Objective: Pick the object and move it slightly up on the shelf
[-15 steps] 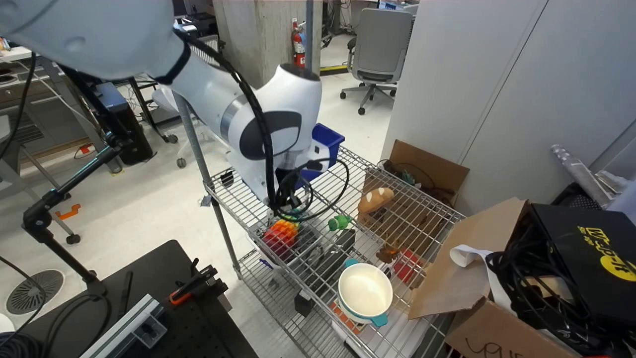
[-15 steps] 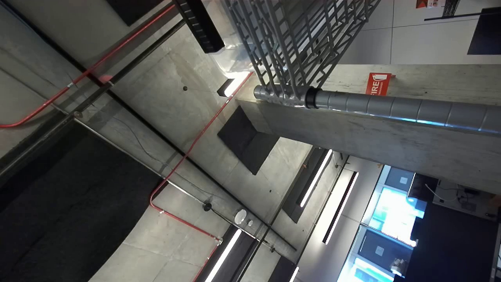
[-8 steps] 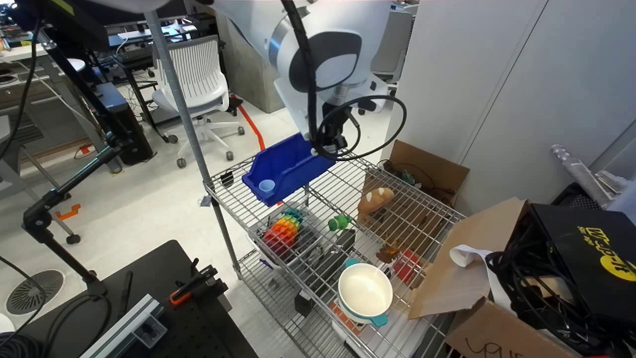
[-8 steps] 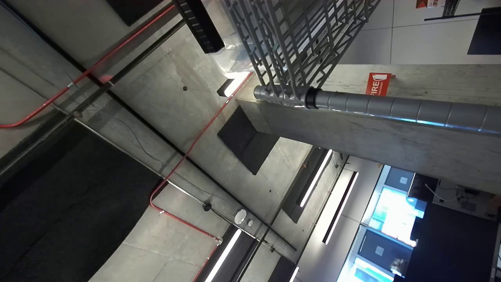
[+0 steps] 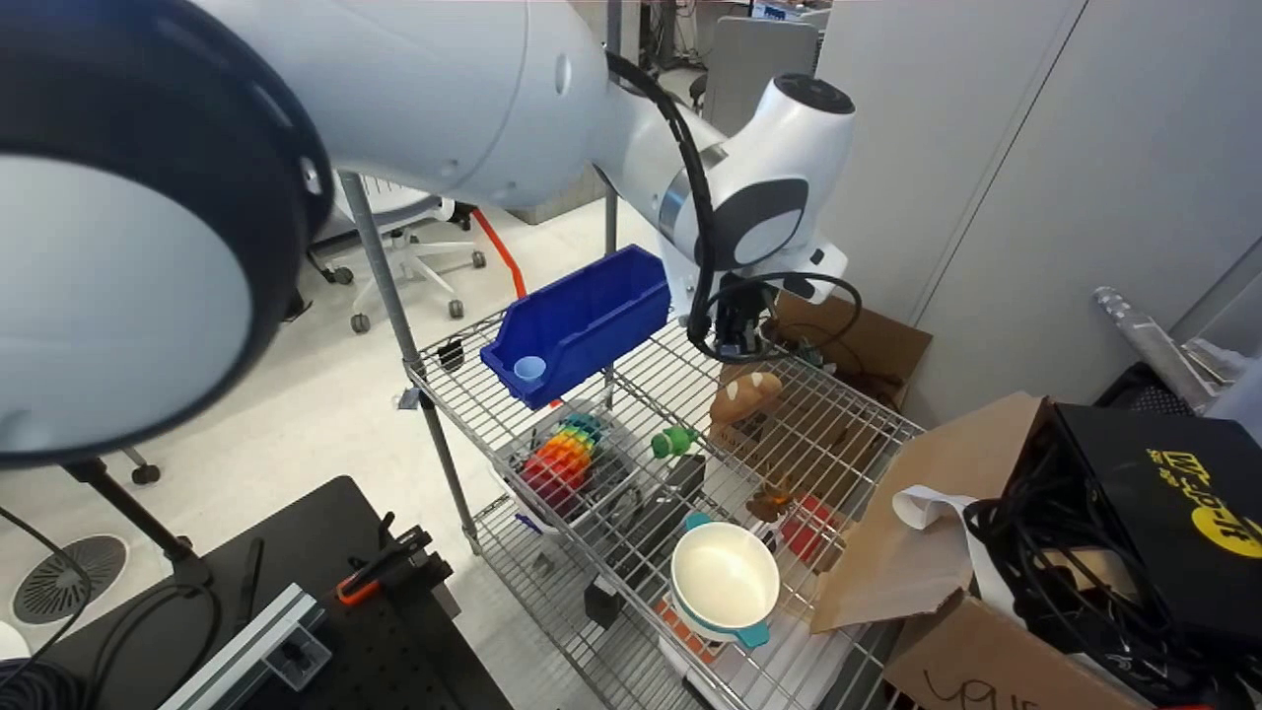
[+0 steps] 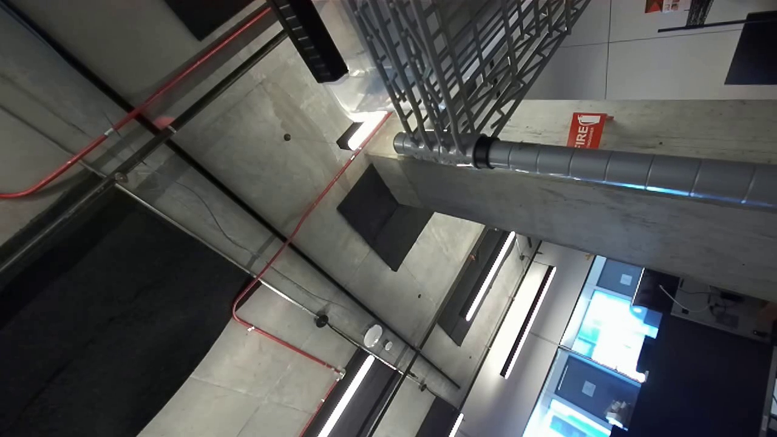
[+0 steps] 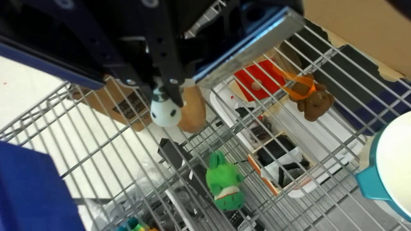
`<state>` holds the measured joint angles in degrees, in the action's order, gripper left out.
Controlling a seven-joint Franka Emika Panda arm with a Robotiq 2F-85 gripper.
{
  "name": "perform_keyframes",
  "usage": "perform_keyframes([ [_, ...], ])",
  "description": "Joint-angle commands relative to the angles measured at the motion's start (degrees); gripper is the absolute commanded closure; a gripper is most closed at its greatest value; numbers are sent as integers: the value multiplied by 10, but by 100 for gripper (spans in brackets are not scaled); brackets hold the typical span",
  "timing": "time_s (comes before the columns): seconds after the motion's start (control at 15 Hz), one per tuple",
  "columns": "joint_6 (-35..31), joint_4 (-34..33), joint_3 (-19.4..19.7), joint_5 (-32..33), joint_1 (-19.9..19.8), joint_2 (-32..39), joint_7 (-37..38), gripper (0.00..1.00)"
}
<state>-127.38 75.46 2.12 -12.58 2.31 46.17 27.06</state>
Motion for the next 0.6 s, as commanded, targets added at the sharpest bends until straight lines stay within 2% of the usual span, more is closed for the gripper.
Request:
perform_keyframes([
  [0.0, 36, -140, 34, 24, 5, 102, 69, 97],
  [0.27, 73, -245, 48, 44, 2, 183, 118, 97],
  [0.53, 133, -346, 41, 51, -8, 254, 152, 97],
])
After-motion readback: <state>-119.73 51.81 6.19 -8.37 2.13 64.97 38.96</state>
